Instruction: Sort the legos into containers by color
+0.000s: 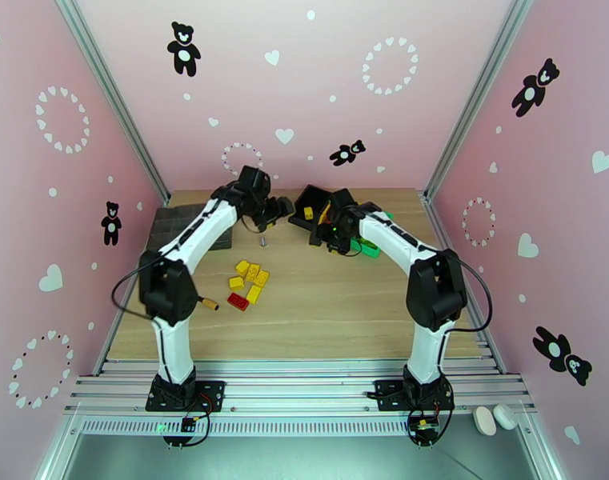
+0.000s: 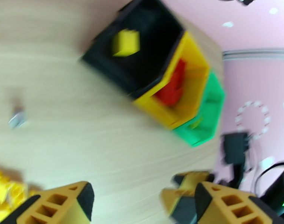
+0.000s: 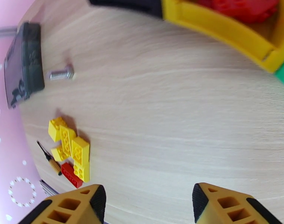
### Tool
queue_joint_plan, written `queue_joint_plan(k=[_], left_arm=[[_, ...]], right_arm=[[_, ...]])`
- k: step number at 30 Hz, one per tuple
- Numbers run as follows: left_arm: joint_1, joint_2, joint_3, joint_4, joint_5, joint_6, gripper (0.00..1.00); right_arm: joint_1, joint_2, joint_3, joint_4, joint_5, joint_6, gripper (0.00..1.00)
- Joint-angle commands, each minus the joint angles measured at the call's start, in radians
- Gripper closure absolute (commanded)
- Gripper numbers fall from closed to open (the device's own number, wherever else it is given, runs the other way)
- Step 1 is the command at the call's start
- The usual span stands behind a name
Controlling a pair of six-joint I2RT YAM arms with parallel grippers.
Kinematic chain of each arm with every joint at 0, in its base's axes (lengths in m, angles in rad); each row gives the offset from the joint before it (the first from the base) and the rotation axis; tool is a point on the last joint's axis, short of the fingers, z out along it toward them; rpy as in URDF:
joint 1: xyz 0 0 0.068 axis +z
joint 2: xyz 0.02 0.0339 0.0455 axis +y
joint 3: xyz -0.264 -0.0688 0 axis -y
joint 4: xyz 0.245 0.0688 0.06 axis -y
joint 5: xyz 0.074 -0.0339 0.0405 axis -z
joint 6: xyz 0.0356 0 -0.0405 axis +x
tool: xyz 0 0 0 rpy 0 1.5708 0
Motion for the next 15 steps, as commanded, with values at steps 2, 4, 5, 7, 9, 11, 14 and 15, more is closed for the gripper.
queue_joint_plan(k=[2,4,5,7,9,11,14,15], left_arm=[[0.005,-0.076,-0.193,-0.075,-0.109,0.108,0.26],[0.005,-0.118,-0.273,-0.08,-0.13,0.13,0.29],[0.005,-0.136,-0.307,-0.082,-0.138,0.14,0.3],[0.005,-0.169,-0.378,-0.084,-0.158,0.159,0.33],[0.005,-0.192,-0.437,-0.085,-0.171,0.176,0.36],[0.005,-0.213,-0.491,-0.078,-0.178,0.189,0.37],[0.005,-0.229,-0.56,-0.061,-0.187,0.201,0.38],[0.005,-0.23,-0.578,-0.055,-0.184,0.206,0.38]], right_arm=[[0.048,0.036,0.025,-0.046,0.043,-0.005,0.33],[0.072,0.039,0.022,-0.05,0.051,-0.002,0.33],[0.08,0.041,0.02,-0.05,0.053,0.0,0.33],[0.105,0.042,0.016,-0.052,0.058,0.004,0.33],[0.127,0.044,0.014,-0.055,0.064,0.006,0.34],[0.151,0.047,0.009,-0.058,0.066,0.006,0.35],[0.182,0.053,-0.004,-0.055,0.06,0.015,0.37],[0.194,0.055,-0.013,-0.052,0.057,0.02,0.37]])
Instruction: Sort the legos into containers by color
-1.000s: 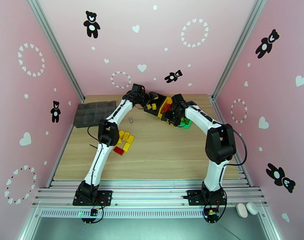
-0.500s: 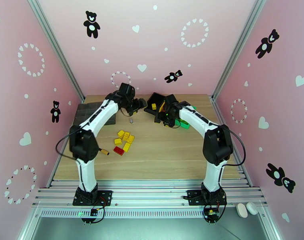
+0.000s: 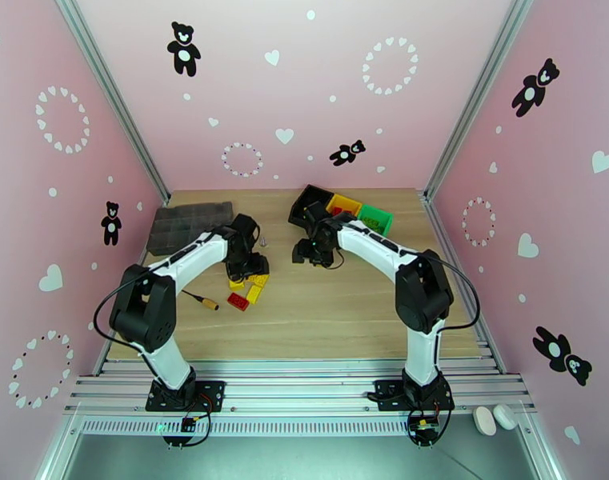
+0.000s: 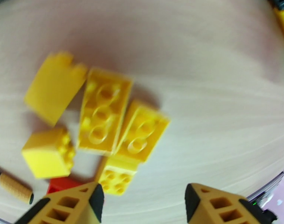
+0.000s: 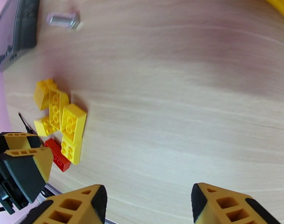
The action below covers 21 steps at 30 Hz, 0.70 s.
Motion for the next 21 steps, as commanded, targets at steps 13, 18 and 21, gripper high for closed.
queue_joint_plan(k=[13,18,21], left_arm=[[-0.02,0.037,-0.084,0.053,-0.058,0.101,0.43],[-0.022,0.075,-0.08,0.059,-0.063,0.127,0.44],[-0.031,0.096,-0.074,0.058,-0.063,0.14,0.44]], right_arm=[[0.084,0.011,-0.099,0.04,0.004,0.09,0.39],[0.086,0.014,-0.096,0.048,0.009,0.106,0.4],[0.086,0.017,-0.094,0.051,0.011,0.111,0.39]])
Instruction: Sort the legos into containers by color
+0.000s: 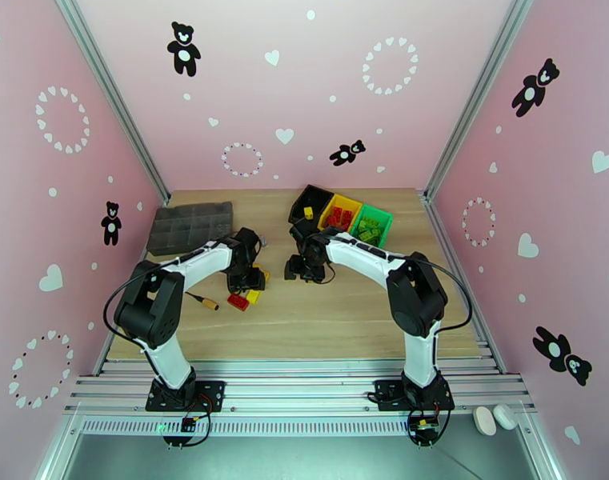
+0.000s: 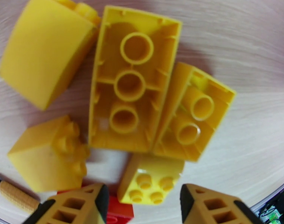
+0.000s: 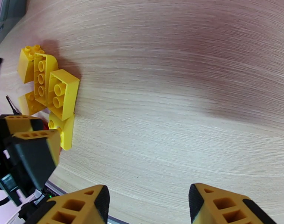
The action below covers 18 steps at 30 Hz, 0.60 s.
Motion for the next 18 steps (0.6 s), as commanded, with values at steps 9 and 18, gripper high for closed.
queue_joint_plan(k=[9,18], left_arm=[[-0.033,0.047,-0.008,0.018,-0.023,0.027,0.47],[-0.035,0.024,-0.002,0.001,-0.038,0.009,0.64]], right_arm=[[0.005,0.035,0.023,-0.006,0.01,0.017,0.4],[0.004,0.052,0.056,-0.032,0.013,-0.006,0.4]])
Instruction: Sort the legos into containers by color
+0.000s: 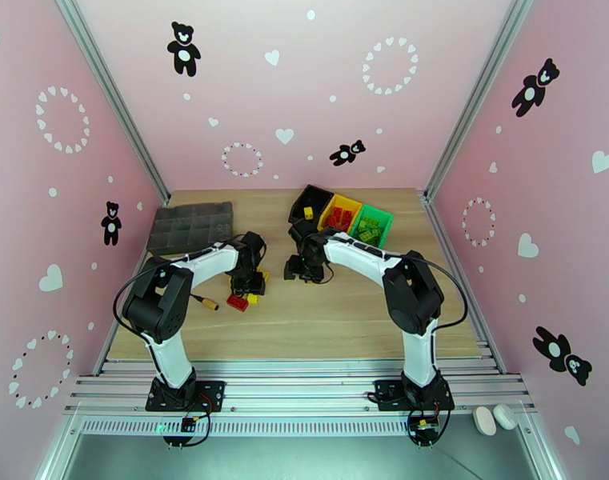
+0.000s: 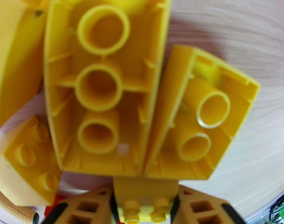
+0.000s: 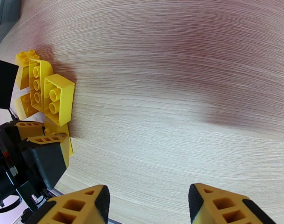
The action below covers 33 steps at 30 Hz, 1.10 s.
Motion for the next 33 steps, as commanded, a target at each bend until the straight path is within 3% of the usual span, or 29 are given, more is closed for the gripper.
queue_joint_plan(k=[1,8,14,24,33], left_arm=[[-0.005,-0.017,0.004,-0.008,-0.022,-0.01,0.66],[-0.004,-0.073,0.087,-0.02,0.087,-0.033,0.68],[0.009,-0.035,0.246,-0.003,0.236,-0.083,0.68],[0.044,0.182,0.542,0.096,0.408,-0.252,0.68],[0.051,0.478,1.002,0.038,0.366,-0.403,0.67]], right_arm=[[0.003,0.023,0.037,-0.029,0.011,-0.018,0.4],[-0.025,0.005,0.049,-0.01,-0.025,-0.026,0.4],[-0.096,-0.027,0.043,0.056,-0.093,-0.009,0.38],[-0.249,-0.05,0.039,0.187,-0.209,0.046,0.35],[-0.358,-0.069,0.018,0.181,-0.243,0.029,0.33]])
